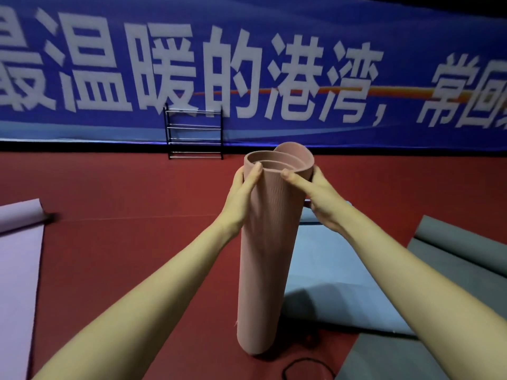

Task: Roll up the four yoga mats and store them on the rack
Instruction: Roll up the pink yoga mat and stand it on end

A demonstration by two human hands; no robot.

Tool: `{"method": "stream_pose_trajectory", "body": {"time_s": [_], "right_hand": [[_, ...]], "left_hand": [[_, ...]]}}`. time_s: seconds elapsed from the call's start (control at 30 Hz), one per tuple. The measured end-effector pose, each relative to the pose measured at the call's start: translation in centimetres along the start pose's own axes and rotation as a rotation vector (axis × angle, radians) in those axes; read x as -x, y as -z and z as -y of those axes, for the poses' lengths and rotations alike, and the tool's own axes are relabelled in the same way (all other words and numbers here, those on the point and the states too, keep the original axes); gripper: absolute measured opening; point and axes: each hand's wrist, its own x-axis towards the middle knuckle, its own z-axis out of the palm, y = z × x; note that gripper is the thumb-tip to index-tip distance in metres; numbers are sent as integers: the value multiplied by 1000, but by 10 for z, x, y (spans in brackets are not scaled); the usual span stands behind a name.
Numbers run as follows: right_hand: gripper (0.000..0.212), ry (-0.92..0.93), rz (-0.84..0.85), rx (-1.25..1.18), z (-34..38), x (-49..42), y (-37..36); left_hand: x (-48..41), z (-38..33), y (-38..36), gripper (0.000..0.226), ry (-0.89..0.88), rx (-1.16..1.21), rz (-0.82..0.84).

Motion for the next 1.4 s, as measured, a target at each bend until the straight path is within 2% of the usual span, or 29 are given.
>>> {"method": "stream_pose_trajectory", "body": {"time_s": [0.07,0.13,0.3,0.4,0.5,0.7,1.07,1.3,1.4], "right_hand": [[90,24,-6,1,12,0,-1],[86,50,-24,19,20,0,-3],[97,57,-113,87,36,-8,-9],[69,86,-145,171,41,-12,-15],[56,86,-148,299,32,-16,-18],[45,106,-176,335,27,-24,-24],[36,18,-97,346,28,-35,-27],[41,5,-182,454,25,-37,-33],[37,29,-116,463,25,-35,-35]], "left_hand": [[-5,-13,-6,43,-19,-30,-56],[-10,-24,-9,53,-30,-80,-119],[-18,-45,-13,36,31,-219,-215],[-23,-54,-14,36,97,-245,-288],[-26,-49,-14,33,28,-413,-279],[-39,-39,-7,36,-9,-527,-262],[-50,-35,7,41,53,-600,-208],[-50,-35,7,42,77,-663,-189],[-49,-35,8,42,76,-672,-175]]}}
